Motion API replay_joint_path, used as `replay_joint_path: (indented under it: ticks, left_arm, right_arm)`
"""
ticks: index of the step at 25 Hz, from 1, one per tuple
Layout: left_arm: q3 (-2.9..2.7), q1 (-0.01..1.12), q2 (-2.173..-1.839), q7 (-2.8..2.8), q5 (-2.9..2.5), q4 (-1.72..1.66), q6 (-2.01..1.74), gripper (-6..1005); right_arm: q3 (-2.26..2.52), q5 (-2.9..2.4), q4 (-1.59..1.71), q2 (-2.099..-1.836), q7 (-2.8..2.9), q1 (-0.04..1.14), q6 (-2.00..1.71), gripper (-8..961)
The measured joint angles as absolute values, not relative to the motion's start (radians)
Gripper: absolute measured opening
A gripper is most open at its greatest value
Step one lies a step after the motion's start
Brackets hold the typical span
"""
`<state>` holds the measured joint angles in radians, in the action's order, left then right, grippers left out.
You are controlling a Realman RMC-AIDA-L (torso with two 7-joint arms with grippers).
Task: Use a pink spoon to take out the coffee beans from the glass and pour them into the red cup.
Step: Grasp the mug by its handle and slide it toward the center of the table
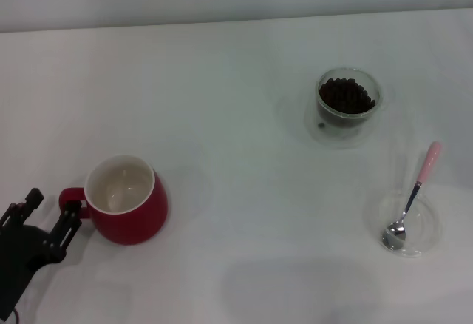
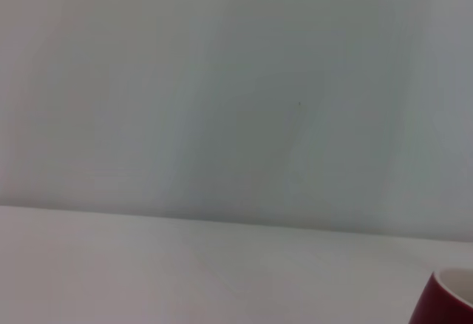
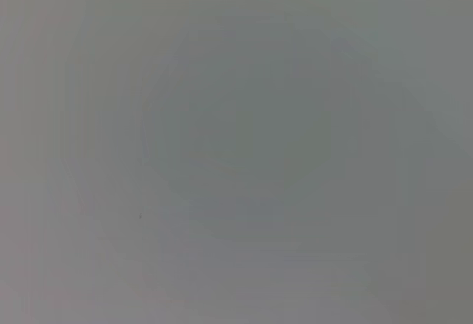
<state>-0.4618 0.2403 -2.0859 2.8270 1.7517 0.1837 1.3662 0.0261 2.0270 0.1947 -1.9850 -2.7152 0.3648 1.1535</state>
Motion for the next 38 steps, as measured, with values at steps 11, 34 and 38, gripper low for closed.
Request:
replay_joint_path:
  ticks: [11,34,38]
  left_arm:
    - [-0.457,0.278,-2.089,2.82,1.753,0.188,1.315,646]
    - [-0.459,0.281,-2.09,2.825,1.751,0.209,1.321,369]
    - [-0.461,0.289,-2.09,2.826,1.75,0.209,1.316,327]
  right_arm:
    - [0.026,2.026,0.195,-1.979,-2.715,0.364,1.153,782]
    - [0.026,2.027,0.195,-1.976,-2.729,0.368,1.129,781]
    - [0.026,2.028,0.195,-1.976,-2.729,0.366,1.129,781]
